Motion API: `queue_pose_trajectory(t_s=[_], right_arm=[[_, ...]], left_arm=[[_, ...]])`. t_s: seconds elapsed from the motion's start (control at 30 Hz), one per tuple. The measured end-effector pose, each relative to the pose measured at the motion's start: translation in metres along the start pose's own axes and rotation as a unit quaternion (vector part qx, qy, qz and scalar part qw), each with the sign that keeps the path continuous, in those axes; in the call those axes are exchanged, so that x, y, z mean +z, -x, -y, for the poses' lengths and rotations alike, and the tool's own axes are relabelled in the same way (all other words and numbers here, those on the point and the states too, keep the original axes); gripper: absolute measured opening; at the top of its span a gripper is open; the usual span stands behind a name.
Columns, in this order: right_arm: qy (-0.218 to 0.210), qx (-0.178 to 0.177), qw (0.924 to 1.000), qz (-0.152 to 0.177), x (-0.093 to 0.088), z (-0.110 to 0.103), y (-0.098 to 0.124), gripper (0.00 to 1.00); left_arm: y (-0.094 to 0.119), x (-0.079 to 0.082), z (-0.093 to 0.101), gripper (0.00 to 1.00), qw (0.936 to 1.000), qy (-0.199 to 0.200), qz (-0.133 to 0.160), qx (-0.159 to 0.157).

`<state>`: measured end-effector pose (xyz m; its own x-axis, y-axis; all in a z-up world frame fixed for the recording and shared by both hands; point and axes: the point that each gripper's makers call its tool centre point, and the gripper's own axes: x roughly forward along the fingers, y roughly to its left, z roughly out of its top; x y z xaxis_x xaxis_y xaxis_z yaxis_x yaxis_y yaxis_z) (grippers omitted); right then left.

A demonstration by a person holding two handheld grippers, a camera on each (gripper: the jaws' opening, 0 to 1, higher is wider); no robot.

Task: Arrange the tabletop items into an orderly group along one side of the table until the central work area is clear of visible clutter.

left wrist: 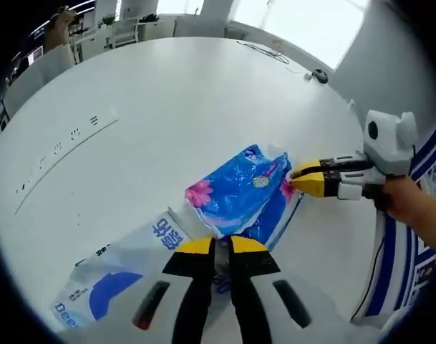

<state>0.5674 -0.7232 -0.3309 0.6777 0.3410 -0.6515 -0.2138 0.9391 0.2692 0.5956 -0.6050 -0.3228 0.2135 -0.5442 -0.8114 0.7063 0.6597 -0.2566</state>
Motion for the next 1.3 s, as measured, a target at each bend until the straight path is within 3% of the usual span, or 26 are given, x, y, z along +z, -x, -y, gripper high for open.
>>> queue_pose_trajectory(t_s=[0.5,1.3], right_arm=[[-0.002,-0.001,1.0000,0.005,0.003,-0.001,0.003,0.10],[-0.004,-0.013,0.9998,0.014,0.014,-0.001,0.020,0.30]], left_arm=[[0.006,0.003,0.001,0.18,1.0000,-0.005,0.004,0.001],[0.028,0.011,0.002,0.30,0.9996,-0.017,0.023,0.007]])
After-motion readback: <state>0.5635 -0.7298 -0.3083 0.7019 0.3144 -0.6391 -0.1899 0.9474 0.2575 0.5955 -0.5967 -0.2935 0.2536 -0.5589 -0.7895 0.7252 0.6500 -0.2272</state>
